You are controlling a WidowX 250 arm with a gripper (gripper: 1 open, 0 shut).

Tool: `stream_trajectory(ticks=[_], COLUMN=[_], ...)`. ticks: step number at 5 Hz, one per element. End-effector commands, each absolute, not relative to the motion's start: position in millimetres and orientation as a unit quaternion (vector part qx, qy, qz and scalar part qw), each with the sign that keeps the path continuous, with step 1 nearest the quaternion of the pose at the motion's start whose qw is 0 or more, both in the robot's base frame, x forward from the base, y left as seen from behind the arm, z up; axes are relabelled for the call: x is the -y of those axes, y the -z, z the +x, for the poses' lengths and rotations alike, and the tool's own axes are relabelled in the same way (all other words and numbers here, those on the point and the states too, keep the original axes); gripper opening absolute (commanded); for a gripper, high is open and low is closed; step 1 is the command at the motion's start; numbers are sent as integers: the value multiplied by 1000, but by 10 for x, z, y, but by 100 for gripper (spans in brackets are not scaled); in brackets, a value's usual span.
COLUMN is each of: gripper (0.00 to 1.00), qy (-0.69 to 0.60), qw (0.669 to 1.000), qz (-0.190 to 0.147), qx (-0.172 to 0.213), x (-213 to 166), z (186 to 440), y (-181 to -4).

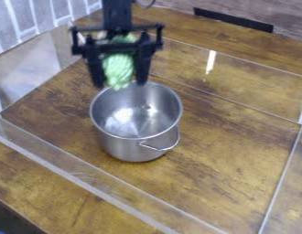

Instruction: Put the green object in the silver pot

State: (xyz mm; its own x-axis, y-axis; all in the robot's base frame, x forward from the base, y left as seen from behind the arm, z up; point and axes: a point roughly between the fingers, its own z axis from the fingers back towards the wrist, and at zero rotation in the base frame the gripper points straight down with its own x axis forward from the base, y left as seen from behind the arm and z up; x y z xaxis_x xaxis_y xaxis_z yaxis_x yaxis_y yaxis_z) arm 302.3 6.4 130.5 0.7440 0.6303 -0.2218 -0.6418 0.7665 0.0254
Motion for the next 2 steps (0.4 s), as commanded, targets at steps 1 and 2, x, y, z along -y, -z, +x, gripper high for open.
stream_trajectory(ticks=[1, 2], gripper=[0, 0], qy=[-284, -223], qw=[954, 970], qz=[-50, -60], qx=[-77, -78], x=[-64, 31], z=[2983, 2971], y=[-1360, -1269])
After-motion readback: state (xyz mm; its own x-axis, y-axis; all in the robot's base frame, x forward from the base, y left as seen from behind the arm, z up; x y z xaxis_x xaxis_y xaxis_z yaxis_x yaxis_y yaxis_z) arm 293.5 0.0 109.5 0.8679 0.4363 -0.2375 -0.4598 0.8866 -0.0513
